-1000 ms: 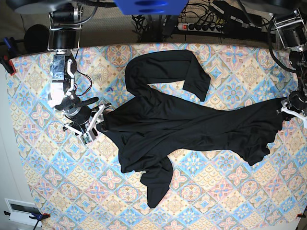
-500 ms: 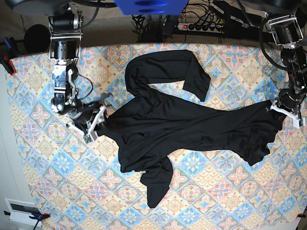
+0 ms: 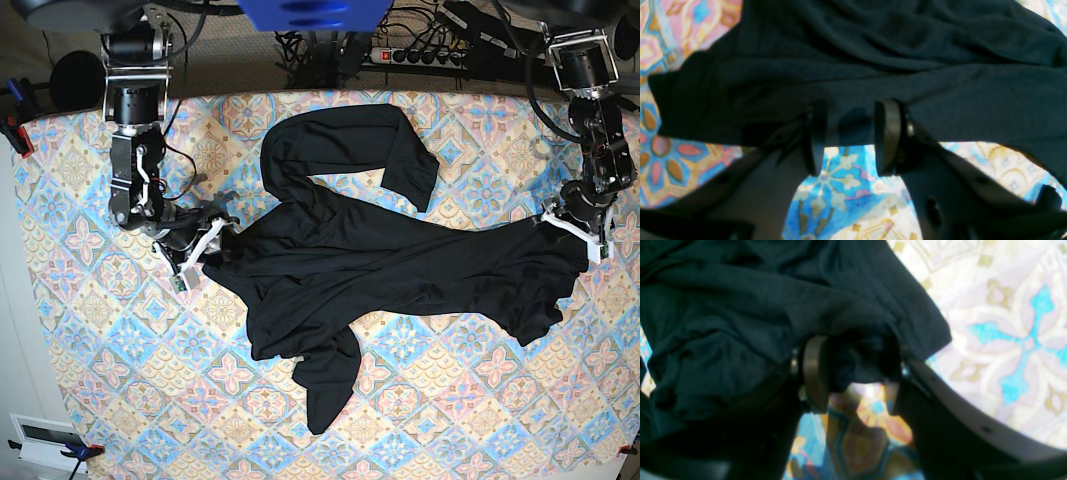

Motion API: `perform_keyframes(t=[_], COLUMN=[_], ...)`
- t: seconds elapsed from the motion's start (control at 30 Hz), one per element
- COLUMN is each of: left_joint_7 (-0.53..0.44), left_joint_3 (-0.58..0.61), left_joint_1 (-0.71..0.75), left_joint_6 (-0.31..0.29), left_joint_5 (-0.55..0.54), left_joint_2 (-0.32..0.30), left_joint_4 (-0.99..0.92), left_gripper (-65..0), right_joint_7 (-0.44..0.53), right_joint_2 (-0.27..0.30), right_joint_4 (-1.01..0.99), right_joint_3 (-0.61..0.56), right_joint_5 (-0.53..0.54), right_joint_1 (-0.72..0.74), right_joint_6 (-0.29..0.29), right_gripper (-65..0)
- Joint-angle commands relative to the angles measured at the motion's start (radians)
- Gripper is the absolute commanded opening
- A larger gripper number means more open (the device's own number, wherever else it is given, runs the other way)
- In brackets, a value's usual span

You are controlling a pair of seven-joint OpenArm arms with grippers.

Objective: Layout the t-shirt on the table in an organized manner, then fold the t-shirt properly
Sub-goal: 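Grasp the shirt edges with both grippers and stretch them apart, then drag the shirt hem with the left gripper outward to spread it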

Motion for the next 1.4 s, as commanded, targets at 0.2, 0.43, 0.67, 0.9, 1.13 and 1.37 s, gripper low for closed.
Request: perform_keyframes(t=[0.2,0.43,0.67,0.9,1.13,1.37], left_joint_7=[-0.018,-0.025,-0.021,-0.029,-0.027,-0.018], left_joint_3=[-0.007,0.039,0.039,0.042,0.217,0.453], left_joint_1=[-0.015,-0.048,-0.13,-0.245,-0.469,-0.549], left_joint_6=[-0.005,-0.005,-0.005,0.002,0.003,0.003], left_joint_5=[-0.006,-0.013,-0.008,-0.002,0.159,0.178], left_joint_2=[0.003,0.003,0.003,0.045,0.135,0.17], left_joint_4=[0.02,0.02,0.02,0.008,-0.232,-0.347], left_gripper=[-43.3,-48.8,-50.0,-50.0,-48.3,-32.7], right_joint_7=[-0.008,-0.018,-0.02,-0.02,-0.02,-0.02], right_joint_2=[0.007,0.007,0.04,0.122,0.126,0.126], right_joint_4=[-0.007,0.009,0.09,0.176,0.225,0.271], right_joint_3=[0.002,0.185,0.366,0.43,0.437,0.43], right_joint_5=[-0.022,-0.018,-0.018,-0.018,-0.018,-0.018], right_joint_1=[0.068,0.085,0.005,-0.096,-0.145,-0.145], right_joint_6=[-0.008,-0.008,-0.005,-0.005,-0.005,-0.005], right_gripper=[-55.5,-65.0,-65.0,-65.0,-65.0,-65.0])
